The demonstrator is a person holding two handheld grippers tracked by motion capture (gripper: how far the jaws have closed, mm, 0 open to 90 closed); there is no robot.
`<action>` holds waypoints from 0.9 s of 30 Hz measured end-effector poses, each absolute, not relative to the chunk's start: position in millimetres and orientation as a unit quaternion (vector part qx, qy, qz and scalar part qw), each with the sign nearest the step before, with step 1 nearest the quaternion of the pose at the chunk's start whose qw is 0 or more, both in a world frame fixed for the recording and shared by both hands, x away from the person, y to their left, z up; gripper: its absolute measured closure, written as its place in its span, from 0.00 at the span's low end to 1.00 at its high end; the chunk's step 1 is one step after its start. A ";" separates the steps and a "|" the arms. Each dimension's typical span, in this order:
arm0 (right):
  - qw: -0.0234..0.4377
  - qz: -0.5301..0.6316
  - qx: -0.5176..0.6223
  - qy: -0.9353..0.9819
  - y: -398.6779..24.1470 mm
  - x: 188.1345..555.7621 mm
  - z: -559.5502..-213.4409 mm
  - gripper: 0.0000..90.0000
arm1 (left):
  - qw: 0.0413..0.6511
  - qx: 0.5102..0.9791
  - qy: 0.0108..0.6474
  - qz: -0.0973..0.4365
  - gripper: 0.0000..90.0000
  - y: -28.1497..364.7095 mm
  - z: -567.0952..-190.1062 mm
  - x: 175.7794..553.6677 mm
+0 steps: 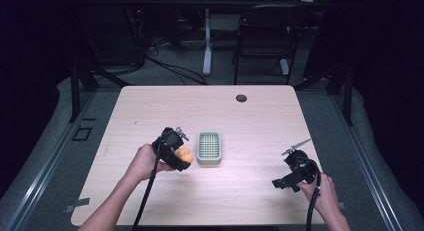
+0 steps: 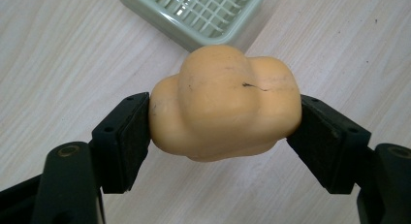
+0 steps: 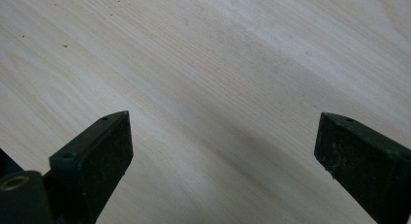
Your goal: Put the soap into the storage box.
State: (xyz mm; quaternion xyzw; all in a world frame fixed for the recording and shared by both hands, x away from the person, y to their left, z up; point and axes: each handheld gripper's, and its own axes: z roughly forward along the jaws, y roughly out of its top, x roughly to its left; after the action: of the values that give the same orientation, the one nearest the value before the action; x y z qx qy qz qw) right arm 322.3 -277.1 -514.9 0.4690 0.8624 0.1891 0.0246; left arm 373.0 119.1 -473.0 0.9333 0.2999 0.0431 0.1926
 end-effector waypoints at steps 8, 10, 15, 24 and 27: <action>0.023 0.189 0.469 0.862 -277.0 322.4 -515.2 0.07 | 0.191 0.935 0.294 0.044 0.29 112.4 -469.7 379.3; 0.023 0.189 0.469 0.862 -276.9 322.4 -515.2 0.07 | 0.190 0.936 0.292 0.043 0.29 110.5 -469.1 380.9; 0.024 0.191 0.471 0.861 -276.9 322.2 -515.5 0.07 | 0.191 0.936 0.293 0.041 0.29 106.4 -469.3 383.9; 0.019 0.196 0.474 0.858 -276.7 322.4 -516.4 0.07 | 0.189 0.938 0.288 0.043 0.29 103.2 -467.0 389.1; 0.022 0.188 0.472 0.861 -276.5 322.9 -515.9 0.07 | 0.191 0.938 0.287 0.041 0.29 103.7 -466.2 391.5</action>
State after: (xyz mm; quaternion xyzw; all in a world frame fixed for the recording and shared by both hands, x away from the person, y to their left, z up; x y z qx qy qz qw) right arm 322.9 -276.5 -515.9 0.4721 0.8610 0.1879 0.0221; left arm 391.5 103.7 -466.2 0.9377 0.2872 0.0412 0.1909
